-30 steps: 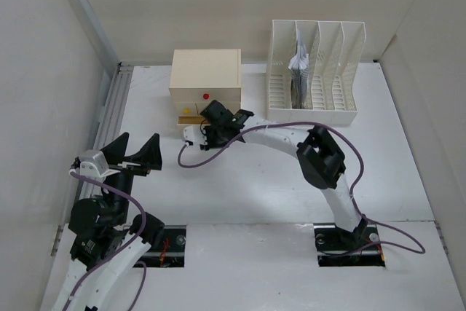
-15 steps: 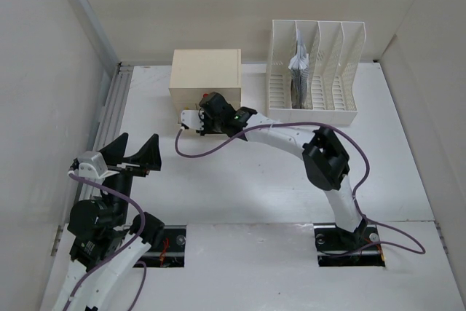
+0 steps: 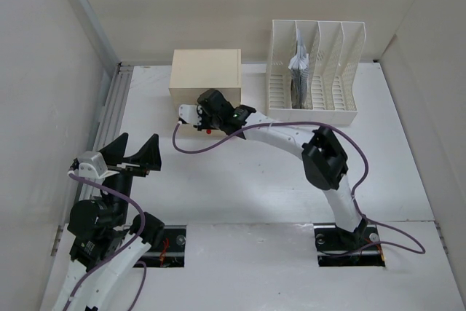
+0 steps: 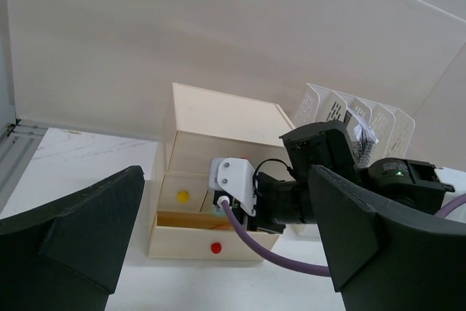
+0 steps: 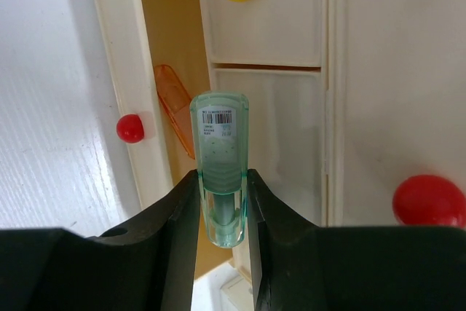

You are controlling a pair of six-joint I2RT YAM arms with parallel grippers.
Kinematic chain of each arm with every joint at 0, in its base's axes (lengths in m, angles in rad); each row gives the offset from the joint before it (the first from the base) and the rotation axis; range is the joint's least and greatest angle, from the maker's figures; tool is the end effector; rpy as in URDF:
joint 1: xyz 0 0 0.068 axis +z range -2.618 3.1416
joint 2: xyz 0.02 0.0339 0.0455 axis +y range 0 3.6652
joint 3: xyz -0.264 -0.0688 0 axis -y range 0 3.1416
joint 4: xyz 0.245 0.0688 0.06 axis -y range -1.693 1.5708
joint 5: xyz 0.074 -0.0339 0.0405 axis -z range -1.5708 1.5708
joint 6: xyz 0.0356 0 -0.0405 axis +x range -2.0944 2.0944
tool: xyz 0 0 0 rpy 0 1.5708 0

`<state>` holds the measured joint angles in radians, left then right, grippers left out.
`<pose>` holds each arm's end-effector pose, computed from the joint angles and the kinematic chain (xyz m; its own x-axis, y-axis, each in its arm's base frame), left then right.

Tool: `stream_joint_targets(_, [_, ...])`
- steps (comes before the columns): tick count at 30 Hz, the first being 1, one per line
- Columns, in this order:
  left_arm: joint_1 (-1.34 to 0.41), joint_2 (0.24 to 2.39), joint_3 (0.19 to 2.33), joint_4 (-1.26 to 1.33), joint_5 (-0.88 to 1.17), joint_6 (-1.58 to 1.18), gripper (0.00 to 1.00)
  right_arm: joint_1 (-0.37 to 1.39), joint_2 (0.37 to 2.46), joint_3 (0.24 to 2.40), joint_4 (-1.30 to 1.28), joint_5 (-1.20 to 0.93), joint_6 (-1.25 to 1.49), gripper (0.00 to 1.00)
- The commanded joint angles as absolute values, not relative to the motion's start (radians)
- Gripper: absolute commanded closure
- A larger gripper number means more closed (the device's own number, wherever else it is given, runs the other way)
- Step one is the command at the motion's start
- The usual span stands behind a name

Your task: Organize the desk

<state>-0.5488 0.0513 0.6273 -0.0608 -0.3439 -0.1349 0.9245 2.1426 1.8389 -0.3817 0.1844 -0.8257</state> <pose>0.0256 -0.0016 0.3638 0.3841 -0.3833 -0.8399 0.2952 0.9130 -0.2816 0.3057 0.3944 0.2505 0.2555 -0.8611 -0.4396 -0.7543 0.1068 -0.6477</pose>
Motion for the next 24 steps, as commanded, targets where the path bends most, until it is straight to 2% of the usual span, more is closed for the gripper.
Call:
stream_joint_targets(1, [-0.554,0.038,0.618,-0.025,-0.345,-0.127,0.05,0.922,2.167,1.893,-0.354,0.206,-0.802,0.72])
stream_joint_targets(11, [-0.554,0.038,0.618,-0.025,-0.345,-0.127,0.05,0.913,2.187,1.902,-0.354,0.206,-0.802,0.53])
stream_joint_targets(16, [-0.554,0.038,0.618,-0.025,-0.345,-0.127,0.05,0.913,2.177,1.902,-0.364,0.206,-0.793,0.5])
stream_joint_targets(18, [-0.554,0.038,0.618,-0.025,-0.345,-0.127,0.05,0.913,2.168,1.902,-0.364,0.196,-0.781,0.54])
stream_joint_targets(19, [-0.554,0.038,0.618,-0.025,-0.345,-0.127,0.05,0.913,2.155,1.902,-0.364,0.184,-0.781,0.59])
stream_joint_targets(20, [-0.554,0.038,0.618,-0.025,-0.345,-0.127,0.05,0.913,2.155,1.893,-0.364,0.161,-0.781,0.67])
stream_joint_targets(21, [-0.554,0.038,0.618,-0.025,-0.345,-0.127,0.05,0.913,2.14,1.893,-0.364,0.147,-0.77,0.84])
stream_joint_targets(24, [-0.554,0.038,0.618,-0.025,-0.345,-0.127,0.05,0.902,2.126,1.882,-0.386,0.042,-0.77,1.0])
